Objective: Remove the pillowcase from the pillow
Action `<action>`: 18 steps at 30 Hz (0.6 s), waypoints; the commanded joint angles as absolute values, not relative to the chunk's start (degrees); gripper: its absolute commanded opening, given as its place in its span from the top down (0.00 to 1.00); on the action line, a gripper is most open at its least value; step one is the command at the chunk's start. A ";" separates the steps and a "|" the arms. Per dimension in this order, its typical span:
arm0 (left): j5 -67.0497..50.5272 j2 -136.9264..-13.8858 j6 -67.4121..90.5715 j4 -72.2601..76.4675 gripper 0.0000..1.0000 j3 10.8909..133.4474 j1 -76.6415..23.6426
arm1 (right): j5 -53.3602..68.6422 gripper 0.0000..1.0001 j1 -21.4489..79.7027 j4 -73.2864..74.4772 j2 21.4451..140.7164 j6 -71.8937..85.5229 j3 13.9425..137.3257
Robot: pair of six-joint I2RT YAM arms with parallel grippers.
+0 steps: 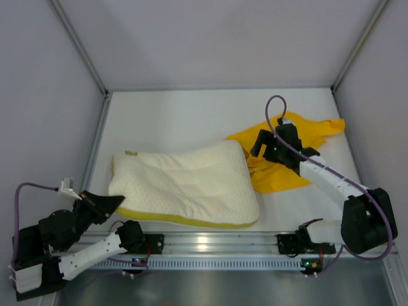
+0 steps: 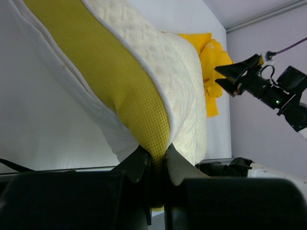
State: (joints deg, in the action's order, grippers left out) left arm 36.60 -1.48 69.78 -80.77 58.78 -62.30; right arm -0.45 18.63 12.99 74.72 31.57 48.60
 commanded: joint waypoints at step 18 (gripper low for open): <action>35.86 -1.14 68.56 -82.35 1.00 61.70 -62.49 | 12.22 0.01 32.87 5.72 64.32 37.01 30.41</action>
